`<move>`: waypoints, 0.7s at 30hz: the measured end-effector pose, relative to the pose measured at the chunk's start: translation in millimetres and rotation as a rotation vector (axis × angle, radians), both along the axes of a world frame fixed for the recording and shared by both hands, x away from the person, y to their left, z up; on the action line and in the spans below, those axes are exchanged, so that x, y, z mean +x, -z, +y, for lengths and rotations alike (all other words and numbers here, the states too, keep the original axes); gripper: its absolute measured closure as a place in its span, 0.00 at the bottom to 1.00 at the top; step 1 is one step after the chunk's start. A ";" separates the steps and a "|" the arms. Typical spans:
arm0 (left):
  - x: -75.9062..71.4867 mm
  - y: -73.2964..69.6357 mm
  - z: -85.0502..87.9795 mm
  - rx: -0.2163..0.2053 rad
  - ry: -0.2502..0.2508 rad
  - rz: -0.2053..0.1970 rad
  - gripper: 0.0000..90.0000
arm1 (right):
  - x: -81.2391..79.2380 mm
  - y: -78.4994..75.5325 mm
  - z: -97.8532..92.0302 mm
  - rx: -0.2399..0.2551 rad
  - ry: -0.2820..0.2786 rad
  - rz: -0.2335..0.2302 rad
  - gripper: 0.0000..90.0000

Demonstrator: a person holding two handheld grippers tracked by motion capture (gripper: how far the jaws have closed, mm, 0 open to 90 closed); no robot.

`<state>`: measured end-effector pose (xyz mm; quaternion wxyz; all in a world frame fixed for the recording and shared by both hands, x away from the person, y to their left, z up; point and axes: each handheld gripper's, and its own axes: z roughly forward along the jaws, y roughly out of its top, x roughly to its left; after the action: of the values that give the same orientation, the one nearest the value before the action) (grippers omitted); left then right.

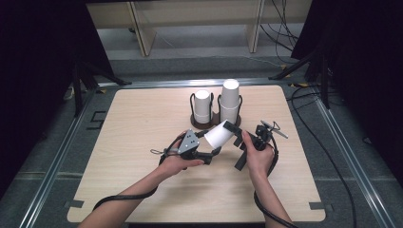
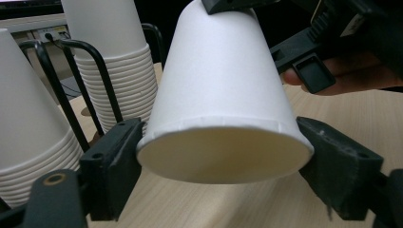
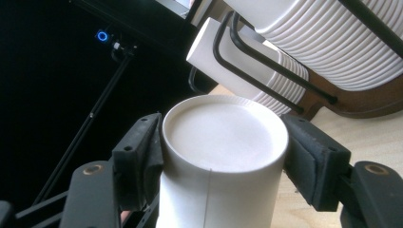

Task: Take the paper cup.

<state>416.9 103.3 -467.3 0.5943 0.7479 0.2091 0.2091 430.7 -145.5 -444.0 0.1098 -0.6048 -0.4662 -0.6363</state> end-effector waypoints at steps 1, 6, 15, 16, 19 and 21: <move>0.0 0.0 0.0 0.000 0.000 0.000 0.23 | 0.0 0.0 0.0 0.000 0.000 0.000 0.36; -1.6 -2.9 4.3 -0.005 0.017 0.001 0.26 | 2.2 4.1 0.0 -0.058 -0.056 -0.092 0.30; -2.5 -5.3 9.2 0.002 0.033 0.022 0.29 | 4.6 6.2 -1.1 -0.060 -0.056 -0.116 0.29; -2.5 -5.7 9.9 0.004 0.033 0.022 0.29 | 4.0 5.5 -1.6 -0.037 -0.059 -0.108 0.29; -2.8 -7.4 12.0 0.016 0.037 0.023 0.29 | 5.5 4.8 -5.2 -0.057 -0.024 -0.124 0.28; -3.2 -8.5 13.3 0.013 0.039 0.028 0.30 | 5.6 3.6 -7.8 -0.072 -0.013 -0.137 0.28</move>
<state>413.8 116.6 -458.7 0.5902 0.7587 0.2015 0.1883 436.3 -153.3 -447.6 0.0601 -0.5604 -0.4990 -0.6583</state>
